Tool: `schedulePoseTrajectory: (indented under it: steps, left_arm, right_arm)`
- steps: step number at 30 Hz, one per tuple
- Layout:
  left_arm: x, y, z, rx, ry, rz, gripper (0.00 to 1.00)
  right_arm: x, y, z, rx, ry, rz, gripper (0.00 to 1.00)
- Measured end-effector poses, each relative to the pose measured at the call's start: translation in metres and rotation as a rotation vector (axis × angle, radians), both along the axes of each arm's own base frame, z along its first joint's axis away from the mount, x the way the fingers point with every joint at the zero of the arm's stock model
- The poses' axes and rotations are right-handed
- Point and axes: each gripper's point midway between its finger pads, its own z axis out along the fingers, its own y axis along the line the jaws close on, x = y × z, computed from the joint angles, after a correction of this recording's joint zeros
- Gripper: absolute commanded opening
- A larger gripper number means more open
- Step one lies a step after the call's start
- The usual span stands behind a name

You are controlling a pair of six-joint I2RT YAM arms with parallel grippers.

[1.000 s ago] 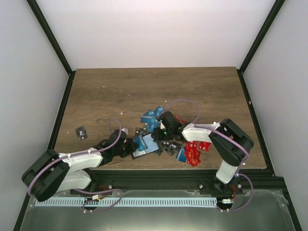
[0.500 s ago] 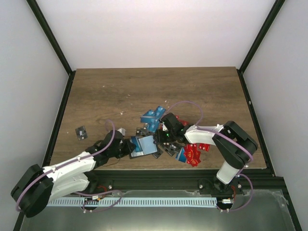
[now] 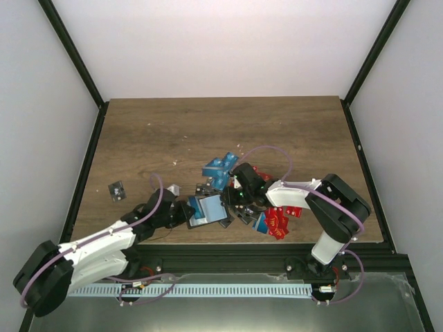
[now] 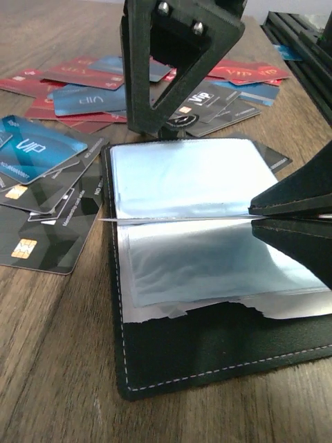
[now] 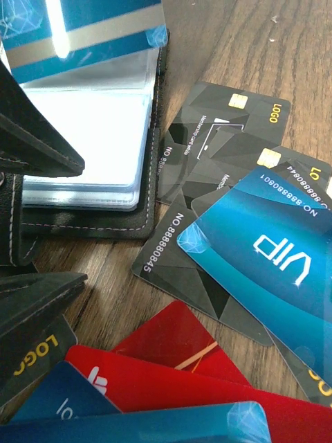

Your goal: Put the credit cards into the card holder

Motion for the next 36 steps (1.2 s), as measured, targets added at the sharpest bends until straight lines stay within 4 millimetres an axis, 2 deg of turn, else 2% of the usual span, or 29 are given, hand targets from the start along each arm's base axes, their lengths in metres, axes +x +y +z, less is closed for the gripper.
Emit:
schedulePoseTrajectory:
  steps: [6, 14, 27, 36]
  left_arm:
    - [-0.002, 0.003, 0.010, -0.014, -0.023, 0.005, 0.04]
    - [0.000, -0.001, -0.002, 0.002, 0.004, -0.001, 0.04]
    - [0.004, -0.008, 0.011, -0.049, -0.033, -0.012, 0.04]
    - [0.005, -0.009, 0.008, -0.046, -0.030, -0.013, 0.04]
  right_arm:
    - [0.000, 0.001, 0.000, 0.005, 0.000, 0.002, 0.40]
    - [-0.001, 0.001, 0.000, 0.009, 0.000, 0.004, 0.40]
    - [-0.001, 0.001, 0.000, 0.013, 0.000, 0.004, 0.40]
    - [-0.001, 0.002, 0.000, 0.014, 0.001, 0.004, 0.40]
